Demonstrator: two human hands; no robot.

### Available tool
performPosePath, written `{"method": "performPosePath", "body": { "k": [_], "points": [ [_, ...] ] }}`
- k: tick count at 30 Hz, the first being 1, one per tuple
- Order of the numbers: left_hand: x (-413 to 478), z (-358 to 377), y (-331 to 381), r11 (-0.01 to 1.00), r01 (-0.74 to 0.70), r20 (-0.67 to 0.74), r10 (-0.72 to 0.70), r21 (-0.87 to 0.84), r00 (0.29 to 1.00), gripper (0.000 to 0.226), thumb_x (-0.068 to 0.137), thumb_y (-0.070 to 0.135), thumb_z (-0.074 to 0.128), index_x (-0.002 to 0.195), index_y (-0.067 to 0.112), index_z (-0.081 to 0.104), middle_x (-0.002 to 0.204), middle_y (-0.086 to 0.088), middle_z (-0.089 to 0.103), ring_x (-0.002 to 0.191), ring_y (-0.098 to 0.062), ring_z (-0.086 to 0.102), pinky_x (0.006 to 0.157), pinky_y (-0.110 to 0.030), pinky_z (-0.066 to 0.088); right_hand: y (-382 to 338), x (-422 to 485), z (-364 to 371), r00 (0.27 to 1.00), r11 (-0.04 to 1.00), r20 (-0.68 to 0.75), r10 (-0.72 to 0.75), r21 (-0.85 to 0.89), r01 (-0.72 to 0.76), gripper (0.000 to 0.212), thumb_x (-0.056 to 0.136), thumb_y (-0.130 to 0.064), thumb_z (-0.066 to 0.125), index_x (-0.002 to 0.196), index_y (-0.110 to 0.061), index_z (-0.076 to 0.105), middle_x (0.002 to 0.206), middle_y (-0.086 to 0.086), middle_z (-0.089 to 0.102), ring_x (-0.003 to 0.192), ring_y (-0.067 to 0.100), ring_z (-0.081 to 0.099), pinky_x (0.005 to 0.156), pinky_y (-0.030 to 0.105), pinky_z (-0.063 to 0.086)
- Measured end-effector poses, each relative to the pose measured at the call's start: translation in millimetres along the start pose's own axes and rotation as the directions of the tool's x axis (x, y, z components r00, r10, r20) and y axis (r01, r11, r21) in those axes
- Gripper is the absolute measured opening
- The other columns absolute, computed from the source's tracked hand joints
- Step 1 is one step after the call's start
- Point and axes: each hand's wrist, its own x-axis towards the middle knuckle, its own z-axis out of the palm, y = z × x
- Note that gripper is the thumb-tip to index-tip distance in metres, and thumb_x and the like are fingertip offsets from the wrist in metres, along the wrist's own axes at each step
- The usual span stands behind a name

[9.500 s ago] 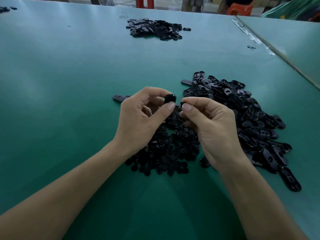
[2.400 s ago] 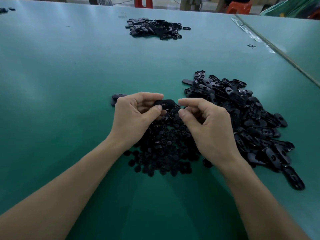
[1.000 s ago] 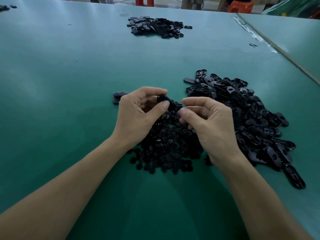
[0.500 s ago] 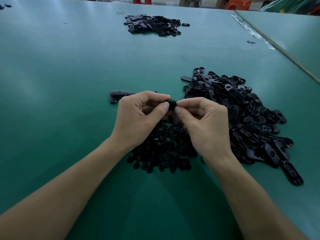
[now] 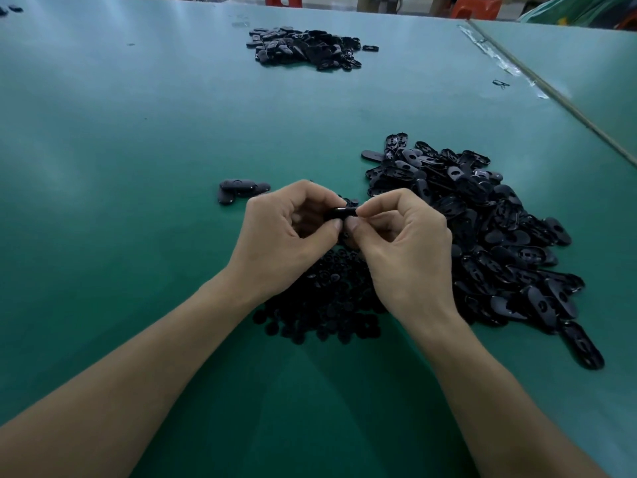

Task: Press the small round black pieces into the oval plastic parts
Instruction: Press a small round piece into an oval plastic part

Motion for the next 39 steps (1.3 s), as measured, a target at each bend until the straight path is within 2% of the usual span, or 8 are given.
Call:
{"method": "performPosePath", "body": {
  "k": [6,12,15,18,23,29,33,39],
  "points": [
    [-0.1,-1.4,-2.6,0.985,-0.098,-0.009,0.101,0.138,0.995,0.025,0.082,-0.003,0.076,0.099,0.015,0.07,0.09,0.003,0.076,0.08,-0.01,0.074,0.079,-0.022,0.058,-4.4,-4.1,1.9,0.993,0.988,0.041,-0.11,-0.105,0.113,0.021,0.09,-0.004,0.069,0.089,-0.025,0.069,0.078,-0.018,0.069,0.077,-0.005,0.067,0.07,0.006,0.049],
    [1.4,-0.5,-4.3,0.991,-0.073,-0.031,0.077,0.116,0.997,0.025,0.083,0.006,0.078,0.096,0.025,0.069,0.087,0.011,0.076,0.078,-0.006,0.074,0.076,-0.018,0.056,-5.0,-1.1,-2.1,0.99,0.985,0.085,-0.113,-0.119,0.123,0.015,0.092,-0.01,0.068,0.098,-0.023,0.072,0.078,-0.014,0.074,0.072,0.0,0.07,0.073,0.021,0.057],
    [2.7,0.4,-4.0,0.992,-0.049,-0.049,0.054,0.114,0.997,0.03,0.083,0.01,0.076,0.093,0.035,0.065,0.09,0.011,0.075,0.079,-0.007,0.073,0.078,-0.018,0.055,-1.5,2.7,-4.3,0.992,0.984,0.033,-0.122,-0.128,0.126,0.012,0.088,-0.014,0.074,0.094,-0.024,0.073,0.074,-0.015,0.071,0.07,-0.002,0.067,0.069,0.012,0.052],
    [3.4,-0.7,-4.2,0.999,-0.014,-0.049,0.016,0.046,0.999,0.026,0.083,0.01,0.074,0.093,0.033,0.066,0.088,0.011,0.075,0.08,-0.006,0.072,0.077,-0.018,0.054,0.9,4.5,-5.0,0.989,0.979,0.068,-0.131,-0.149,0.14,0.021,0.088,-0.014,0.075,0.107,-0.022,0.074,0.089,-0.011,0.07,0.082,-0.003,0.065,0.074,0.004,0.045],
    [4.2,-2.1,-4.1,1.0,0.02,-0.023,-0.02,-0.015,1.0,0.02,0.082,0.013,0.075,0.094,0.029,0.07,0.088,0.011,0.076,0.08,-0.008,0.073,0.079,-0.025,0.059,5.3,7.2,-6.2,0.988,0.993,0.112,-0.102,-0.042,0.108,0.015,0.088,-0.013,0.075,0.102,-0.02,0.076,0.087,-0.016,0.073,0.083,-0.002,0.07,0.08,0.016,0.054],
    [4.7,-4.4,-7.8,0.999,0.034,-0.036,-0.035,-0.027,0.999,0.022,0.079,0.021,0.08,0.096,0.034,0.075,0.086,0.009,0.078,0.078,-0.01,0.074,0.078,-0.026,0.059,8.7,10.4,-9.8,0.987,0.996,0.138,-0.089,-0.008,0.091,0.015,0.087,-0.013,0.077,0.094,-0.026,0.074,0.083,-0.016,0.074,0.079,-0.001,0.071,0.077,0.018,0.056],
    [5.1,-5.3,-8.3,0.999,0.038,-0.021,-0.039,-0.024,0.999,0.023,0.078,0.023,0.08,0.095,0.037,0.075,0.084,0.01,0.078,0.076,-0.006,0.073,0.075,-0.022,0.057,8.0,10.8,-11.8,0.983,0.993,0.144,-0.115,-0.022,0.119,0.018,0.086,-0.014,0.078,0.089,-0.03,0.072,0.079,-0.018,0.072,0.076,-0.003,0.07,0.071,0.011,0.053],
    [5.8,-5.3,-9.3,0.998,0.056,0.002,-0.056,-0.03,0.998,0.022,0.077,0.02,0.081,0.094,0.034,0.075,0.08,0.012,0.076,0.072,-0.004,0.071,0.072,-0.019,0.056,10.1,13.1,-14.9,0.98,0.994,0.173,-0.103,-0.011,0.106,0.011,0.086,-0.013,0.078,0.093,-0.022,0.077,0.079,-0.015,0.074,0.075,0.0,0.071,0.071,0.015,0.055]
  ]
}}
